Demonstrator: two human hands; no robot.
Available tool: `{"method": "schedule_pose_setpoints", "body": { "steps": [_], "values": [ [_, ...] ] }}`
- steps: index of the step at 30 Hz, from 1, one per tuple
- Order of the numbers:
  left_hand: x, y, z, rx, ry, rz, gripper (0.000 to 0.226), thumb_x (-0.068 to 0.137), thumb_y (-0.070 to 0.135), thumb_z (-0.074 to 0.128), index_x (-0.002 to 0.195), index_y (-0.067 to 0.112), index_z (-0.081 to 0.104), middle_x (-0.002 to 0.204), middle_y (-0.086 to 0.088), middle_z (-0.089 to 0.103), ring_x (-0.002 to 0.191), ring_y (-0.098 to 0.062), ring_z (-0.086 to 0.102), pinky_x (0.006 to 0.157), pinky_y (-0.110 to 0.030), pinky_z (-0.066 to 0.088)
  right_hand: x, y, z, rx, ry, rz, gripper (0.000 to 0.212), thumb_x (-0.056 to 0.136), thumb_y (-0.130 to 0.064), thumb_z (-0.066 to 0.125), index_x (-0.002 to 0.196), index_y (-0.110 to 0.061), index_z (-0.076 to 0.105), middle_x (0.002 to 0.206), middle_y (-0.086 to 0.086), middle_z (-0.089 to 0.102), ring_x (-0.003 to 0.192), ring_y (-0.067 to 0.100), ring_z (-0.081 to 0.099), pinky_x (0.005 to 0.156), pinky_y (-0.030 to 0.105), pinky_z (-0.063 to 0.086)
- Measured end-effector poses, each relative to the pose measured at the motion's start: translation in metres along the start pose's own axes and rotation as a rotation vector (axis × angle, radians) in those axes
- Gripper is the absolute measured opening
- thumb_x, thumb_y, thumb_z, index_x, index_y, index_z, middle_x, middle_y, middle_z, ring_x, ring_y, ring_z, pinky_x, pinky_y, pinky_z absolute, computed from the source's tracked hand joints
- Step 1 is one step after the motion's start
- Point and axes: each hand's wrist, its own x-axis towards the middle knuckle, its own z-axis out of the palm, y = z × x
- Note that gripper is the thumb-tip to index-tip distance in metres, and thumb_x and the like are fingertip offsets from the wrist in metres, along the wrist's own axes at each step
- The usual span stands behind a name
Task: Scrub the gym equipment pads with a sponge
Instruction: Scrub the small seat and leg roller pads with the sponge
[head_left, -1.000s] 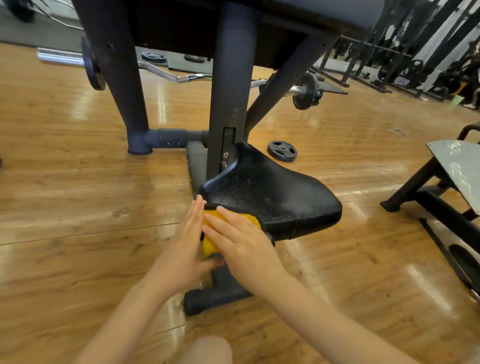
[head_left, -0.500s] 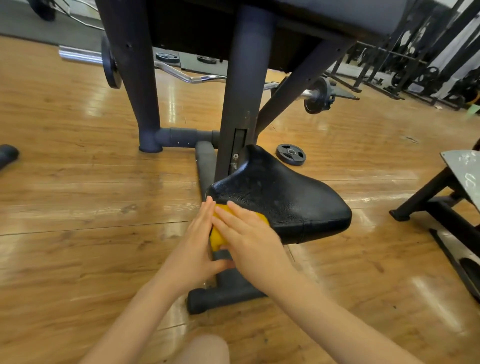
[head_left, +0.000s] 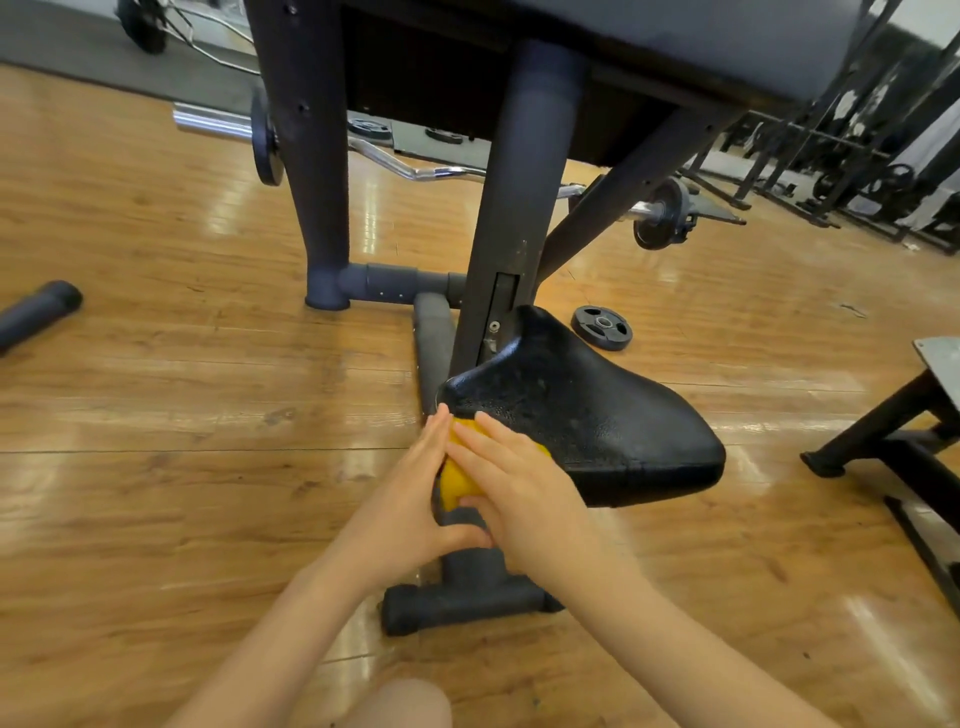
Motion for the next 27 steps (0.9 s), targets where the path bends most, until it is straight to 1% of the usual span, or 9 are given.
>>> {"method": "schedule_pose_setpoints", "body": {
  "steps": [3,6,10,12,14,18,21,24,27],
  "values": [
    [-0.004,-0.002,-0.007,-0.083,0.088,-0.056,0.111,0.068,0.034,0.083,0.15,0.028,0.009,0.155,0.018,0.01,0.136,0.008,0.012,0.101,0.0,0.013,0.009,0.004,-0.013,0.293,-0.096,0.066,0.067,0.08,-0.02,0.071,0.139,-0.023,0.04,0.146,-0.013,0.034,0.138,0.001,0.02,0.109,0.014,0.013],
    [-0.016,0.006,0.002,0.014,0.256,-0.02,0.096,0.073,0.055,0.072,0.146,0.037,0.012,0.152,0.021,0.008,0.139,0.005,0.007,0.111,-0.017,0.013,-0.007,0.024,-0.026,0.453,-0.156,0.124,0.07,0.084,-0.029,0.066,0.141,-0.037,0.026,0.144,-0.03,0.014,0.13,-0.022,-0.003,0.099,-0.003,-0.003],
    [-0.022,0.016,0.035,0.225,0.417,0.242,0.057,0.089,0.037,0.048,0.141,0.018,0.038,0.142,0.005,0.041,0.136,-0.012,0.033,0.11,-0.038,0.035,-0.017,0.035,-0.026,0.363,-0.166,0.056,0.056,0.086,-0.035,0.061,0.137,-0.032,0.038,0.143,-0.024,0.023,0.137,-0.009,0.005,0.108,0.006,-0.005],
    [-0.021,0.018,0.04,0.326,0.419,0.238,0.052,0.09,0.033,0.044,0.136,0.009,0.047,0.136,-0.003,0.052,0.131,-0.017,0.04,0.105,-0.045,0.042,-0.02,0.042,-0.026,0.368,-0.165,0.07,0.057,0.083,-0.049,0.055,0.135,-0.038,0.034,0.142,-0.028,0.024,0.137,-0.009,0.008,0.11,0.009,-0.006],
    [-0.02,0.022,0.039,0.462,0.418,0.209,0.054,0.09,0.037,0.042,0.131,0.003,0.054,0.131,-0.009,0.057,0.128,-0.021,0.045,0.103,-0.051,0.041,-0.023,0.049,-0.029,0.462,-0.107,0.154,0.057,0.078,-0.056,0.055,0.13,-0.042,0.034,0.138,-0.032,0.029,0.136,-0.011,0.016,0.113,0.013,0.005],
    [-0.013,0.043,0.046,0.654,0.307,0.09,0.068,0.089,0.057,0.031,0.137,0.011,0.046,0.134,-0.015,0.054,0.129,-0.033,0.047,0.104,-0.052,0.03,-0.021,0.057,-0.024,0.508,0.106,0.329,0.044,0.085,-0.032,0.063,0.126,-0.036,0.046,0.128,-0.029,0.041,0.13,-0.006,0.032,0.109,0.023,0.028],
    [0.001,0.046,0.044,0.667,0.272,0.059,0.063,0.088,0.057,0.029,0.131,0.018,0.054,0.132,-0.016,0.056,0.129,-0.035,0.047,0.103,-0.053,0.028,-0.016,0.058,-0.022,0.51,0.179,0.398,0.037,0.088,-0.022,0.061,0.123,-0.028,0.055,0.126,-0.019,0.05,0.127,-0.003,0.04,0.106,0.02,0.032],
    [0.005,0.028,0.031,0.64,0.27,0.091,0.056,0.088,0.053,0.032,0.127,0.022,0.058,0.137,-0.01,0.053,0.133,-0.033,0.041,0.102,-0.056,0.024,-0.013,0.065,-0.027,0.564,0.165,0.476,0.035,0.088,-0.014,0.06,0.12,-0.028,0.058,0.123,-0.021,0.051,0.122,-0.005,0.043,0.101,0.01,0.033],
    [0.002,0.008,0.021,0.47,0.382,0.089,0.048,0.087,0.041,0.041,0.128,0.022,0.057,0.143,-0.008,0.044,0.133,-0.031,0.032,0.104,-0.061,0.025,-0.004,0.072,-0.027,0.465,0.122,0.449,0.035,0.09,-0.017,0.058,0.124,-0.023,0.057,0.127,-0.019,0.049,0.125,-0.006,0.037,0.1,0.005,0.026]
  ]
}}
